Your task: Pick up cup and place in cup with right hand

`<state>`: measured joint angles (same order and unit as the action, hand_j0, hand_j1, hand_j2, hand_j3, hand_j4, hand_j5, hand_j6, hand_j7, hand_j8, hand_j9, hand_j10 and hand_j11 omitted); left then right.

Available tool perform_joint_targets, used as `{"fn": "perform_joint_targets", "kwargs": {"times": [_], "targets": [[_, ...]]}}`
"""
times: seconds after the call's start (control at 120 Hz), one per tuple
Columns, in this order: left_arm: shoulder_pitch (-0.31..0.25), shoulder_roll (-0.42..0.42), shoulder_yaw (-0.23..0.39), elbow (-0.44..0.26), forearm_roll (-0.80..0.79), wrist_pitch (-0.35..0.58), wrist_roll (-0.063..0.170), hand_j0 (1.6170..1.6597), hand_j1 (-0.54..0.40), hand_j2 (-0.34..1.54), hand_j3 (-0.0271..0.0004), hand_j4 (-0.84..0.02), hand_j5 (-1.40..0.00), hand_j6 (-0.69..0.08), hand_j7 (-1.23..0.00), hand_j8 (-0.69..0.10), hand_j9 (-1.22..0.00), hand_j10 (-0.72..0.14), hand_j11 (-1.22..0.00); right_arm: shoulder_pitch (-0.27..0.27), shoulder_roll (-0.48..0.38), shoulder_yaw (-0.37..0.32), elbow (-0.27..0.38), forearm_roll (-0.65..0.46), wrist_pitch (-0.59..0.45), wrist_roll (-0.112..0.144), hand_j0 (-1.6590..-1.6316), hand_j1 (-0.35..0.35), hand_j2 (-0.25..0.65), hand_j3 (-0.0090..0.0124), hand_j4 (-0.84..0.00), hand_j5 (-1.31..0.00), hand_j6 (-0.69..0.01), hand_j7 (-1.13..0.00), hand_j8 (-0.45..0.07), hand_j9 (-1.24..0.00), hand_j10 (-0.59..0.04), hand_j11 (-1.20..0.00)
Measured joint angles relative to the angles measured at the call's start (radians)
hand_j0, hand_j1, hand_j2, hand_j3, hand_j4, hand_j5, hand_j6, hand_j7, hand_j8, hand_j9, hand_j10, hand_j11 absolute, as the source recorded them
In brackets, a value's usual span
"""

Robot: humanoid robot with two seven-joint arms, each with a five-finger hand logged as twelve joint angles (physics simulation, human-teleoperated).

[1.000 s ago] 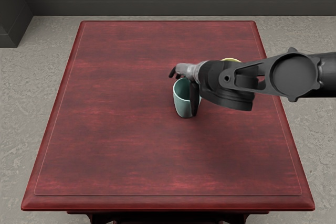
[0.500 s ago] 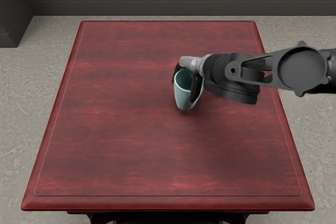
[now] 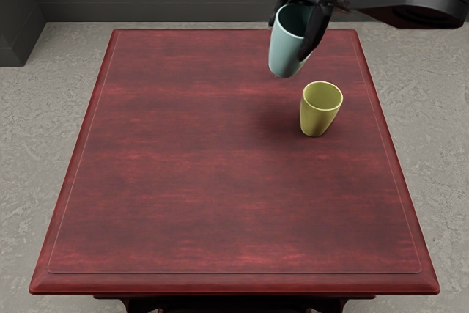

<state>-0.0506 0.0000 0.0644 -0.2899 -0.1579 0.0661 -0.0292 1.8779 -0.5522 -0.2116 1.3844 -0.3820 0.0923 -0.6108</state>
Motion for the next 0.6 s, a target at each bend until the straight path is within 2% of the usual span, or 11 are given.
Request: {"fn": "perform_joint_targets", "kwargs": {"times": [0.108,0.275,0.425,0.6], "targets": [[0.000,0.000,0.000,0.000,0.000,0.000,0.000,1.6581,0.344,0.00,0.0000,-0.004,0.00,-0.004,0.00,-0.004,0.00,-0.004,0.00,0.010,-0.053,-0.023,-0.006,0.001,0.038,0.000,-1.6501,0.103,-0.106,0.0005,-0.412,-0.70,-0.219,-0.65,-0.160,-0.68,-0.282,-0.69],[0.000,0.000,0.000,0.000,0.000,0.000,0.000,1.6581,0.344,0.00,0.0000,-0.004,0.00,-0.004,0.00,-0.004,0.00,-0.004,0.00,0.000,-0.078,-0.051,-0.010,-0.002,0.050,0.000,-1.6509,0.116,-0.099,0.0002,-0.387,-0.73,-0.197,-0.67,-0.137,-0.70,-0.251,-0.71],[0.000,0.000,0.000,0.000,0.000,0.000,0.000,1.6581,0.344,0.00,0.0000,-0.004,0.00,-0.004,0.00,-0.004,0.00,-0.004,0.00,-0.038,-0.084,-0.059,-0.021,-0.016,0.047,0.000,-1.6502,0.127,-0.076,-0.0002,-0.384,-0.73,-0.195,-0.68,-0.138,-0.71,-0.254,-0.72],[0.000,0.000,0.000,0.000,0.000,0.000,0.000,1.6581,0.344,0.00,0.0000,-0.004,0.00,-0.004,0.00,-0.004,0.00,-0.004,0.00,-0.096,-0.081,-0.052,-0.049,-0.045,0.046,0.000,-1.6480,0.135,-0.064,-0.0001,-0.369,-0.75,-0.185,-0.68,-0.123,-0.73,-0.239,-0.74]]}}
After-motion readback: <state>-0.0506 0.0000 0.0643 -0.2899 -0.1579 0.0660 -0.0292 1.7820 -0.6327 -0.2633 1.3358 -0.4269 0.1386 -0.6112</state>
